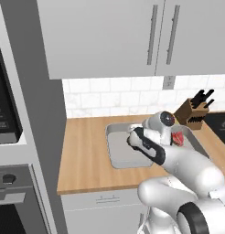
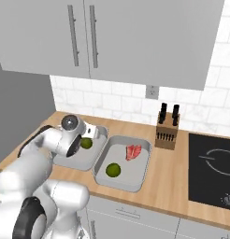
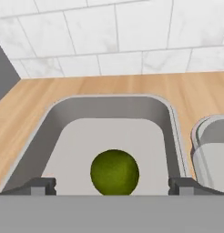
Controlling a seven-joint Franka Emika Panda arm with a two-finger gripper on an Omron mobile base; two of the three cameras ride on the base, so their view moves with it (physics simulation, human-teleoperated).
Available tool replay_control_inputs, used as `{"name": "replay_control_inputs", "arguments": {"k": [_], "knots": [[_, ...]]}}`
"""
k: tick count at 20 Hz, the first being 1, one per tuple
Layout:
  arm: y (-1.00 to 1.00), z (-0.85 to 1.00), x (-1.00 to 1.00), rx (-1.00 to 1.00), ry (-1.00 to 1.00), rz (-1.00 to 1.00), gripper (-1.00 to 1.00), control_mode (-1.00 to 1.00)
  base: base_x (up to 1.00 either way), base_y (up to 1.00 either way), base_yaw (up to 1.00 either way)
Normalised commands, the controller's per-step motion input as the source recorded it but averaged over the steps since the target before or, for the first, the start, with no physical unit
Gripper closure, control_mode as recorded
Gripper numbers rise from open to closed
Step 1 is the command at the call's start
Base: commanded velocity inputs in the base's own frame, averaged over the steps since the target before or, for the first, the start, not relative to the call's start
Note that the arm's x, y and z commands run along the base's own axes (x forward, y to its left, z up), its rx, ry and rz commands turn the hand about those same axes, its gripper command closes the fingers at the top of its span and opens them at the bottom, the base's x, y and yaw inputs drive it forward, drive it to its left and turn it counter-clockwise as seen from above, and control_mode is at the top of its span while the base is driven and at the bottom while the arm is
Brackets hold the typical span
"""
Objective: Place one lime and one steak in each tupperware on the nearby counter, to pack two identical lunches.
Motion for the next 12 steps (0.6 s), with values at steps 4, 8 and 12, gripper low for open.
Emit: {"name": "replay_control_inputs", "arguments": {"k": [4,8,12], "knots": [[-0.09,0.95,-0.90,0.00,0.03,-0.01,-1.00,-1.00,0.00,0.00,0.00],[0.00,0.14,-1.00,-0.04,0.04,0.00,-1.00,-1.00,0.00,0.00,0.00],[-0.05,0.14,-1.00,-0.02,0.04,0.02,-1.00,-1.00,0.00,0.00,0.00]]}}
